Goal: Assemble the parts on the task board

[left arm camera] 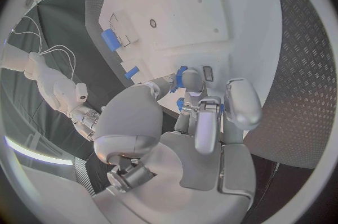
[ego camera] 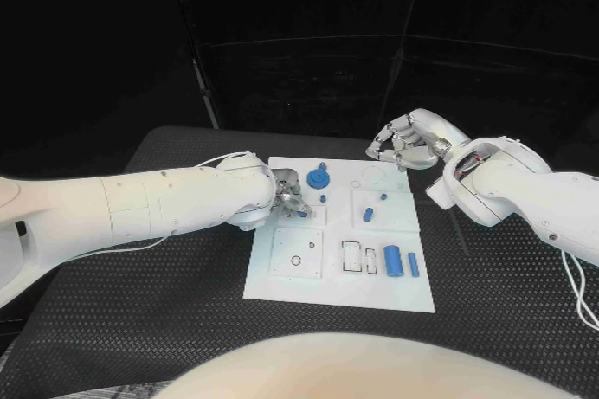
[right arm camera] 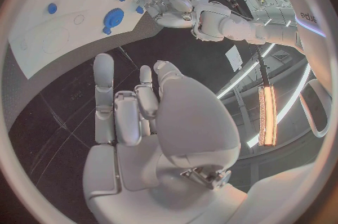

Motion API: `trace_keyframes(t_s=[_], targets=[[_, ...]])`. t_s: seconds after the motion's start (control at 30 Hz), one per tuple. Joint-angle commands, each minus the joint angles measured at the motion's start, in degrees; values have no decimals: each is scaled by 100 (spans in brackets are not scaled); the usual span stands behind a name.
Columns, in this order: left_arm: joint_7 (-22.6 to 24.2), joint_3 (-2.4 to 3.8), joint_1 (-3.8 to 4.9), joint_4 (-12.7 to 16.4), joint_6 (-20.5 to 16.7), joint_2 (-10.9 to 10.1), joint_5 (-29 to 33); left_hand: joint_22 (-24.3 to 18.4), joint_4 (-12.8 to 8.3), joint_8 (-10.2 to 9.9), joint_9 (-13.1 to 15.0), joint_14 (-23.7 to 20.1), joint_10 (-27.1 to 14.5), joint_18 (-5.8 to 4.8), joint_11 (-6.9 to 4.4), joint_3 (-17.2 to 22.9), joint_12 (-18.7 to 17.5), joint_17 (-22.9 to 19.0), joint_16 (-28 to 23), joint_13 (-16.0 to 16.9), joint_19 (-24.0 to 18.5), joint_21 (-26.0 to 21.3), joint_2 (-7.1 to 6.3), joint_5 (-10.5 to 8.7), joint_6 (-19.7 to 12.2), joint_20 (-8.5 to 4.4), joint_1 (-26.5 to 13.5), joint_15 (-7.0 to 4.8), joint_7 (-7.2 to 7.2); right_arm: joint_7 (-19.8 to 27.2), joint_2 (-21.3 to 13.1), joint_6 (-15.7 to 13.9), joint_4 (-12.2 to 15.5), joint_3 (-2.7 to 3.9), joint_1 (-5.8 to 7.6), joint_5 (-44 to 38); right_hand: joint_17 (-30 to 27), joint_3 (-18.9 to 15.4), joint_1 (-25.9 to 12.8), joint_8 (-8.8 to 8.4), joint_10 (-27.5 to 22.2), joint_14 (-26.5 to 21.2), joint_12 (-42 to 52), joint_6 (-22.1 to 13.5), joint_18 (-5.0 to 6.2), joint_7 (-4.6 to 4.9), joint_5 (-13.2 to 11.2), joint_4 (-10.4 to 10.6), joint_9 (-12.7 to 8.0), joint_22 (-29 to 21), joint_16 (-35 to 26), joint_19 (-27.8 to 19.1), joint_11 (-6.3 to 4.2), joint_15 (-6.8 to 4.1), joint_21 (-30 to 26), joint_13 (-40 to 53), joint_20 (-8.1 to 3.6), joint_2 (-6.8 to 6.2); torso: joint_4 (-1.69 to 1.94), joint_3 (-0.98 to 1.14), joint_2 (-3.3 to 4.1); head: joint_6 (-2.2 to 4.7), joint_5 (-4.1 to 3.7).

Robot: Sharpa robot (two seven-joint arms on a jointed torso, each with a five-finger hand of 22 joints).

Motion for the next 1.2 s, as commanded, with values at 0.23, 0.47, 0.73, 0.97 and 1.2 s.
trace_keyframes(t_s=[0.23, 0.47, 0.73, 0.97, 1.2], targets=[[-137, -40, -49, -39, 350, 15, -3, 13, -830, 53, -30, 607, 10, -98, -30, 745, -6, 1469, 14, 16, 32, 14, -8, 1, 33, -6, -7, -39, -37, 28, 7, 25, 4, 4, 10, 9, -4, 21, 40, 22, -29, 268, -10, -35, 95, -21, 36, 28, 8, -11, -26, -24, -23, -40, -42, -11, -2, 1, -2, 2, 0, 1, -1], [-138, -40, -49, -71, 447, 38, 38, 47, -644, 107, -146, 614, 63, -105, -78, 313, 51, 1499, 30, 77, 46, 26, -117, -16, 127, -32, -212, -75, -107, 25, 3, 24, 8, 4, 10, 9, -4, 21, 40, 22, -29, 268, -10, -35, 95, -21, 36, 28, 8, -11, -26, -24, -23, -40, -42, -11, -2, 1, 1, 1, 1, 1, -5], [-135, -40, -49, -136, 440, 63, 57, 70, -453, 83, -291, 616, 64, -109, -98, -52, 80, 1509, 35, 99, 58, 31, -132, -10, 199, -58, -348, -97, -127, 23, 0, 22, 10, 4, 10, 9, -4, 21, 40, 22, -29, 268, -10, -35, 95, -21, 36, 28, 8, -11, -26, -24, -23, -40, -42, -11, -2, 1, -2, 1, -2, 1, -6], [-133, -40, -49, -212, 437, 91, 69, 84, -274, 65, -393, 616, 76, -113, -93, -245, 117, 1509, 35, 135, 66, 33, -80, -8, 247, -59, -474, -94, -123, 22, 0, 21, 6, 4, 10, 9, -4, 21, 40, 22, -29, 268, -10, -35, 95, -21, 36, 28, 8, -11, -26, -24, -23, -40, -42, -11, -2, 1, 1, 0, 1, 1, -11], [-128, -39, -48, -274, 379, 118, 92, 91, -96, 46, -486, 616, 73, -113, -87, -384, 137, 1509, 35, 146, 70, 31, -14, -4, 279, -56, -623, -90, -117, 22, 4, 23, 3, 4, 10, 9, -4, 21, 40, 22, -29, 268, -10, -35, 95, -21, 36, 28, 8, -11, -26, -24, -23, -40, -42, -11, -2, 1, 0, -2, 2, 1, -12]])
